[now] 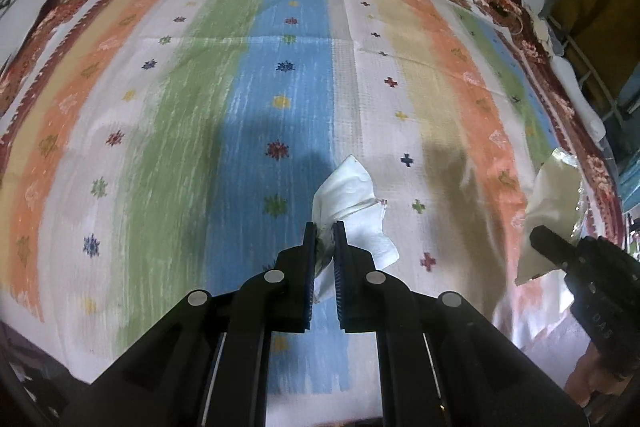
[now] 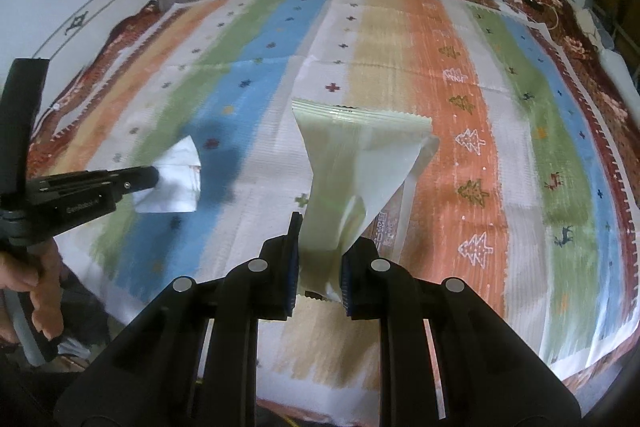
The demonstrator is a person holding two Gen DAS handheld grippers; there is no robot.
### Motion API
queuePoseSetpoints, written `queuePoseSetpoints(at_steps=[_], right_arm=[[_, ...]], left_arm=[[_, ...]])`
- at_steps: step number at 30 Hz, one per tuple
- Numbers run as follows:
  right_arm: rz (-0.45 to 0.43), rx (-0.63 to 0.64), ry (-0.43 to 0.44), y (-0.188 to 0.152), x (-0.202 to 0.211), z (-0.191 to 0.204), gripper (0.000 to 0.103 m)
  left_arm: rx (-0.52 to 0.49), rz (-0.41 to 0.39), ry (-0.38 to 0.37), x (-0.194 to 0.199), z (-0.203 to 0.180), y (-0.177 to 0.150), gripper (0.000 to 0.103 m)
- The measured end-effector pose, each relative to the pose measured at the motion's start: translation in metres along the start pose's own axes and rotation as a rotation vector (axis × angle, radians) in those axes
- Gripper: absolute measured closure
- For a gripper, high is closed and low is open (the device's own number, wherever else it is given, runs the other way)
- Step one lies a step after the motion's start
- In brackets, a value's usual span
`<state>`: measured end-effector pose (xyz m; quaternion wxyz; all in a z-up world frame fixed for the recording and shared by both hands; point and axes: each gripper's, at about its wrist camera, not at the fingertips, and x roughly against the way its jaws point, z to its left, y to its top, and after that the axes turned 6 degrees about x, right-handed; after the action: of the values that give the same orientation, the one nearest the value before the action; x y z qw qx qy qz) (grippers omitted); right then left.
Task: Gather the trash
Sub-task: 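Lift and carry the wrapper and paper packets in both tools over the bin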
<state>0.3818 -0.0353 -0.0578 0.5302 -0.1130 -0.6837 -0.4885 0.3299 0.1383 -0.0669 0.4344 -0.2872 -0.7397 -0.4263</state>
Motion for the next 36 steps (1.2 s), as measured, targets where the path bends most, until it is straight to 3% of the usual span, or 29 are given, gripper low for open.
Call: queuePoseSetpoints(at_steps=[19, 24, 36], right_arm=[[-0.085, 0.000, 0.050, -0.040, 0.076, 0.029, 0.088], [-0.104, 0.011, 0.041, -0.054, 0.092, 0.035, 0.088], [-0.199, -0.005, 0.058, -0.100, 0.147, 0.042, 0.088]], left_arm=[[0.040, -0.071, -0.158, 0.091, -0.025, -0.066, 0.095], [-0.009, -0.122, -0.147, 0.112, -0.029, -0.081, 0.095], [-0.030, -0.200, -0.217, 0.153, -0.030, -0.121, 0.095]])
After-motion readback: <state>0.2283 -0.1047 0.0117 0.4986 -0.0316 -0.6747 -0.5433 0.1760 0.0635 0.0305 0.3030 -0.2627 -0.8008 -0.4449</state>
